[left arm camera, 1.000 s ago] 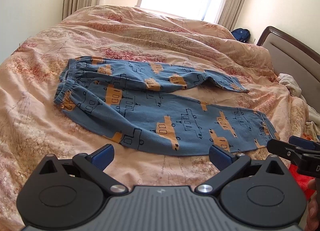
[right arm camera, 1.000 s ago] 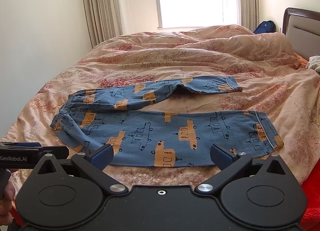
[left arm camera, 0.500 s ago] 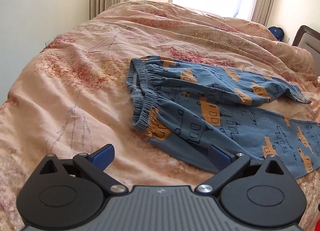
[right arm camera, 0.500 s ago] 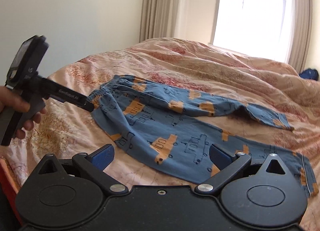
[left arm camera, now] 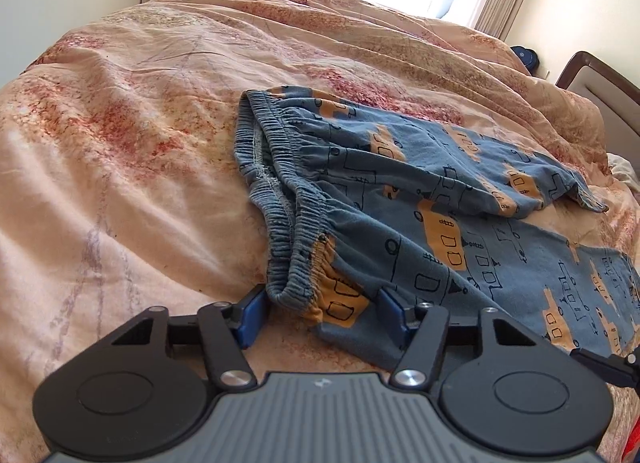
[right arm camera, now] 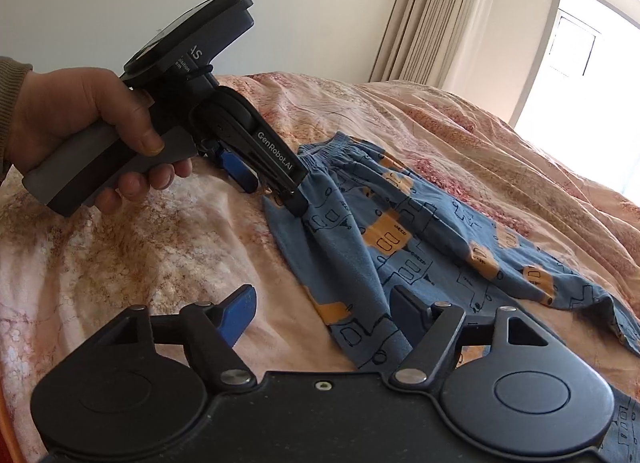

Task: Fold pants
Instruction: 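Grasp the waistband with the left gripper while the right gripper grasps the waistband beside it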

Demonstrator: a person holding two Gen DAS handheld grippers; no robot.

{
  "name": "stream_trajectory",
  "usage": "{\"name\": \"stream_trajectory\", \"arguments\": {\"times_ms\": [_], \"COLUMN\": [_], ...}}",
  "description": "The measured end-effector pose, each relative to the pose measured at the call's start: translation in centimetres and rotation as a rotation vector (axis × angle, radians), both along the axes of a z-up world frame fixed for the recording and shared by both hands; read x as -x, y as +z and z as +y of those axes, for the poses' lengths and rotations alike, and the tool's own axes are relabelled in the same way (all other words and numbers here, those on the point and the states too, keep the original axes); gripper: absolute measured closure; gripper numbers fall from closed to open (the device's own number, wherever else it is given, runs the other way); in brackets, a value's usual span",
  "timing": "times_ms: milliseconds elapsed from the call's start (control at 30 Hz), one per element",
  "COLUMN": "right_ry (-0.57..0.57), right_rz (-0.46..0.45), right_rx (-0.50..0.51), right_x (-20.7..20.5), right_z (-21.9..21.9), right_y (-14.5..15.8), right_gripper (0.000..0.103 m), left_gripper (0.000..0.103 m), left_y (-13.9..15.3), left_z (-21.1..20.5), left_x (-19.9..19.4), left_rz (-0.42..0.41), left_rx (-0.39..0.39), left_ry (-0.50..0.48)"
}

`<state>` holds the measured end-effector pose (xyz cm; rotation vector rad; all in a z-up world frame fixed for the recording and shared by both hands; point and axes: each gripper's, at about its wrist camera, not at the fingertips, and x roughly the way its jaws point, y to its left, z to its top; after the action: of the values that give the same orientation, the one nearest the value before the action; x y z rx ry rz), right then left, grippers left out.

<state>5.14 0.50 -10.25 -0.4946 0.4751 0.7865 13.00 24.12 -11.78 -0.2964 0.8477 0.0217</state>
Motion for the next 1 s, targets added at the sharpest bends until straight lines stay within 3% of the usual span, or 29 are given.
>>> {"name": "stream_trajectory", "arguments": {"times_ms": [33,133,200,500,600,833,1000], "right_ry": [-0.001,0.004,0.004,0.026,0.016,0.044,0.063], "right_rz": [0.004,0.032,0.034,-0.042,-0.032,0.059,0.164], "right_rx": [0.009,0.026,0.046,0.159,0.154,0.035,-0.051], "right_x": [-0.2,-1.1,-1.5,-2.3,-2.9,-2.9,-1.8], "right_z": [0.2,0.9,1.3,3.6,3.8,2.6,1.6], "right_y": [-0.3,-1.2,-1.7,-3.7,-3.9,-1.9,-0.1], "right_gripper": [0.033,0.053,0.058,0.079,0.098,0.102,0.102], "left_gripper": [0.052,0.079,0.089,0.090,0.090,0.091,0.091], "left_y": [0.0,0.2,0.5,2.2,2.4,3.4,4.0], "left_z": [0.1,0.9,1.6,3.0,3.3,4.2,3.7], "left_x": [0.0,0.2,0.4,1.0,1.2,2.7,5.0], "left_rz": [-0.002,-0.015,-0.021,-0.067,-0.068,-0.072,-0.032], "left_rx": [0.006,0.055,0.096,0.214,0.220,0.223,0.137], "left_ry": [-0.002,0.006,0.012,0.018,0.030,0.052,0.016]}}
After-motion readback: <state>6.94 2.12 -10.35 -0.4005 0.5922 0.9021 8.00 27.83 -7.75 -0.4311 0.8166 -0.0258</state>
